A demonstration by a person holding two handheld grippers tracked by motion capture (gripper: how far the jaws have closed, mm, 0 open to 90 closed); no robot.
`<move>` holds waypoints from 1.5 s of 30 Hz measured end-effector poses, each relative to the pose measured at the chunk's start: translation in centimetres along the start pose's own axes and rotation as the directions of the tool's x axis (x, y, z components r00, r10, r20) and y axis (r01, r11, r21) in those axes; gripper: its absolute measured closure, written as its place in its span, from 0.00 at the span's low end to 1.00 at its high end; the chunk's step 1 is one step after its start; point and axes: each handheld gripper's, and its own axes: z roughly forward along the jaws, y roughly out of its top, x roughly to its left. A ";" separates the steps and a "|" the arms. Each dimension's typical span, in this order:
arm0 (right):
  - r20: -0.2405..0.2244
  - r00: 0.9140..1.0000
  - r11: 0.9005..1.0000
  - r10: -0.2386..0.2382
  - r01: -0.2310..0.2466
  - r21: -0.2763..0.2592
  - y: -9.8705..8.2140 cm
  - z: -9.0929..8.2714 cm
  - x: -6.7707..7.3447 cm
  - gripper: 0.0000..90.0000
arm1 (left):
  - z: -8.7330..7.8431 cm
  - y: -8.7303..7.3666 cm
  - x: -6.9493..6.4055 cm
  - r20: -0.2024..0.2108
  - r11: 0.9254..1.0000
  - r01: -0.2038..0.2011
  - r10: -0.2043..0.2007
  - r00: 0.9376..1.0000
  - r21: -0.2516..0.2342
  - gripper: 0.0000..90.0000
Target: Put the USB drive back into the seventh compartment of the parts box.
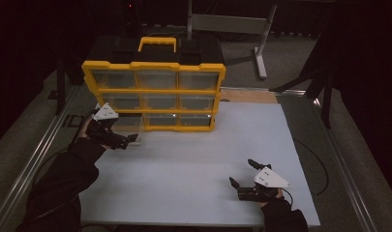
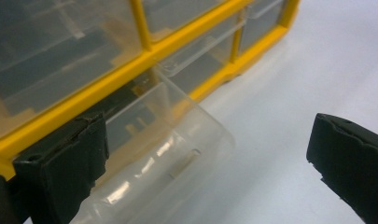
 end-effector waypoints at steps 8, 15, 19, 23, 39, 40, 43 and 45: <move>-0.005 1.000 1.000 0.007 -0.007 -0.003 0.0 0.0 -0.1 0.10 | -0.3 0.1 -0.8 0.004 1.000 0.015 -0.015 1.000 -0.016 0.00; -0.005 1.000 1.000 -0.002 0.002 -0.002 0.1 0.0 0.1 0.10 | -0.5 -0.5 -1.9 0.015 1.000 -0.005 0.005 1.000 -0.007 0.00; -0.004 1.000 1.000 0.001 -0.001 -0.004 0.1 0.0 0.0 0.10 | -0.8 -0.8 -2.5 0.008 1.000 -0.007 0.008 1.000 -0.022 0.00; -0.004 1.000 1.000 0.000 0.000 -0.003 0.1 0.0 0.0 0.10 | -0.9 -1.2 -3.0 -0.003 0.999 -0.023 0.023 1.000 -0.025 0.00; -0.006 1.000 1.000 -0.002 0.002 -0.004 0.1 0.1 0.1 0.10 | -1.1 -4.0 -5.2 0.024 0.999 -0.014 0.015 1.000 -0.034 0.00; -0.007 1.000 1.000 -0.002 0.002 -0.003 0.1 0.1 0.1 0.10 | -1.1 -4.2 -5.4 0.025 0.999 -0.015 0.016 1.000 -0.032 0.00; -0.007 1.000 1.000 -0.005 0.005 -0.001 0.1 0.1 0.1 0.10 | -1.2 -4.5 -5.8 0.027 0.999 -0.019 0.020 0.999 -0.034 0.00; -0.008 1.000 1.000 -0.002 0.002 -0.003 0.2 0.1 0.1 0.10 | -1.2 -4.8 -6.1 0.036 0.999 -0.011 0.012 0.999 -0.040 0.00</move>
